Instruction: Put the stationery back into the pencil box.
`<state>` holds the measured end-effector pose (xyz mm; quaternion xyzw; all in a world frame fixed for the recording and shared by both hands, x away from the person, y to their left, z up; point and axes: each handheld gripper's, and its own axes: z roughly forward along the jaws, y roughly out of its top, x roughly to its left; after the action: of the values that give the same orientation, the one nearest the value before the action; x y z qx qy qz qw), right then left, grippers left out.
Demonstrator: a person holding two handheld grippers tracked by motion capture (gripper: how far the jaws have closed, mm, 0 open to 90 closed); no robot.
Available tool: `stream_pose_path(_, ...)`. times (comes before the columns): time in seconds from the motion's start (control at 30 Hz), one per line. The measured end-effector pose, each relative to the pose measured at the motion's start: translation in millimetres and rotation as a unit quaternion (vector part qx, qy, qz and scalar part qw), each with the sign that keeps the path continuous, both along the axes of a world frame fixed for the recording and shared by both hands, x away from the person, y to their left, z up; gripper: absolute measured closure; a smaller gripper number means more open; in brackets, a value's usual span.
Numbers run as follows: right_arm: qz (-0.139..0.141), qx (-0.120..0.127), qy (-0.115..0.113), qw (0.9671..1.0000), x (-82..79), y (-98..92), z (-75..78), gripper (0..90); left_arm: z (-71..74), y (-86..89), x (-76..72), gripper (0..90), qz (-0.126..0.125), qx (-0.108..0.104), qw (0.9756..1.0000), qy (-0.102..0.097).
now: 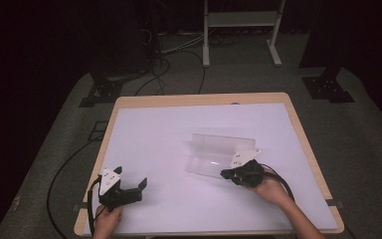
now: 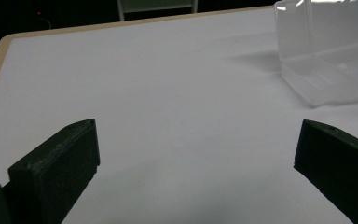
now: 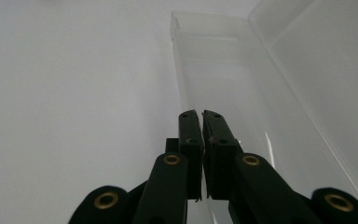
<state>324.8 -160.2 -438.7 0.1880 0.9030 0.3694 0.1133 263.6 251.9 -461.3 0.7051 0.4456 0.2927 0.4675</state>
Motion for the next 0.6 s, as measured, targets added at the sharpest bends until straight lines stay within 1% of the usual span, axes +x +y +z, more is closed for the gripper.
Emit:
stream_pose_path(0.03, -0.002, 0.007, 0.006, 1.0, 0.5, -0.9, -1.7, 86.4, 0.0, 0.0, 0.1, 0.0, 0.0, 0.0, 1.0, 0.0)
stream_pose_path(0.13, -0.004, 0.011, 0.017, 0.9998, 0.0, -1.8, -6.9, 86.4, 0.0, -0.1, 0.1, 0.0, 0.0, 0.0, 1.0, 0.001)
stream_pose_path(0.3, -0.004, 0.014, 0.029, 0.9995, -0.6, -1.4, -11.8, 86.2, 0.0, -0.4, 0.1, 0.0, 0.0, 0.001, 1.0, 0.0)
stream_pose_path(0.6, -0.008, 0.019, 0.058, 0.9981, 1.2, -2.7, -19.7, 85.6, 0.0, -0.4, 0.1, 0.0, 0.0, 0.001, 1.0, 0.0)
